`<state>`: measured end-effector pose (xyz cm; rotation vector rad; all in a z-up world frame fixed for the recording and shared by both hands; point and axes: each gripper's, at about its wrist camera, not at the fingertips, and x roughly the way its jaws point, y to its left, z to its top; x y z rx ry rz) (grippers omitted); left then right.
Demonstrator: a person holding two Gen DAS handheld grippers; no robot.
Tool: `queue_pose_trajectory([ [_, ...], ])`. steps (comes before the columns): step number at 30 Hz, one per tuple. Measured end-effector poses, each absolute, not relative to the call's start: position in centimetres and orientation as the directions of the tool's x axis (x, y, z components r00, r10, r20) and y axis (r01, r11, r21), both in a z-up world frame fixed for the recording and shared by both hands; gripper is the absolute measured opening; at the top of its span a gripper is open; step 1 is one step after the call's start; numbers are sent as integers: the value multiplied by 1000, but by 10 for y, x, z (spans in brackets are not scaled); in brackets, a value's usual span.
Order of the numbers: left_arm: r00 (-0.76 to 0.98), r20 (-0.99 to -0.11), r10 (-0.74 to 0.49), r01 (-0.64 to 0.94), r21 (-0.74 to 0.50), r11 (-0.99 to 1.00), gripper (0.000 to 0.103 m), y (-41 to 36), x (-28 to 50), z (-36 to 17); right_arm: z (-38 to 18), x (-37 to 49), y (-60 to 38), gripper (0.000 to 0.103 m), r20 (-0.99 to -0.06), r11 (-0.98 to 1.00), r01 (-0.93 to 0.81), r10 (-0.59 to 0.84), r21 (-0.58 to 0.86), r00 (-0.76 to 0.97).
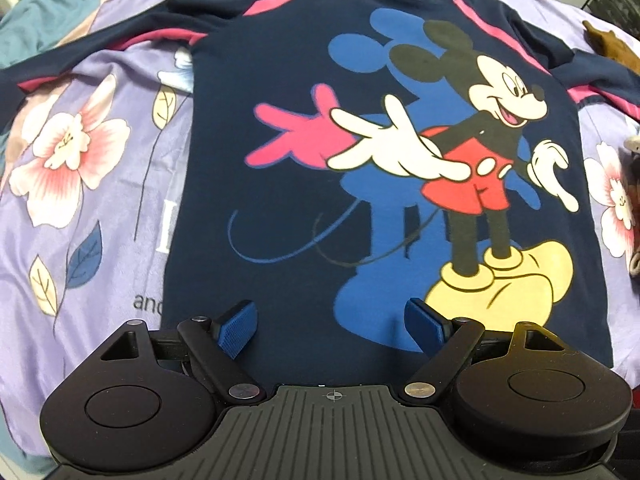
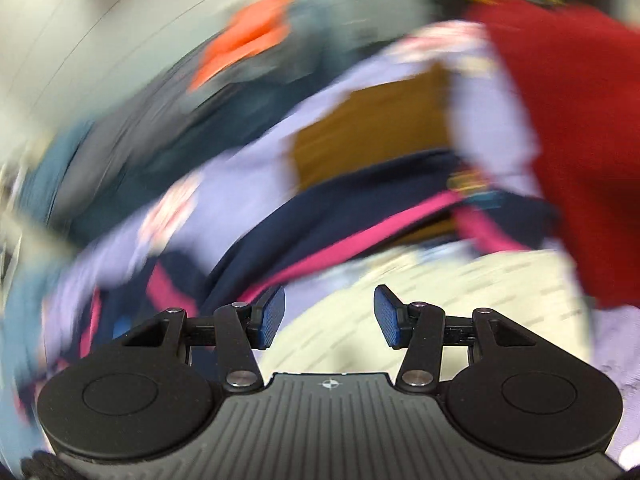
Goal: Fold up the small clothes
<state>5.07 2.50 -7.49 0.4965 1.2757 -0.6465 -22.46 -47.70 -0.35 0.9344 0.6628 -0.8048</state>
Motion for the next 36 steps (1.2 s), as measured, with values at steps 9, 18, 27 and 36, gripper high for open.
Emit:
queue_pose_trajectory([
  [9,160,-979,-123,684,20,729,103,4,19,-72,-74,-289,-568,53,-905,3,942,-277,335,323],
  [18,167,-979,-114,711,39,702,103,-19,-6,-70,-117,-293,-589,33,-902,-65,932,-284,357,326],
  [27,165,-980,-111,718,42,695,103,-16,-8,-74,-41,-297,-556,8,-820,102,926,-436,364,371],
  [36,160,-978,-135,678,9,735,103,-2,15,-80,99,-210,-462,8,-560,536,507,-76,675,825],
])
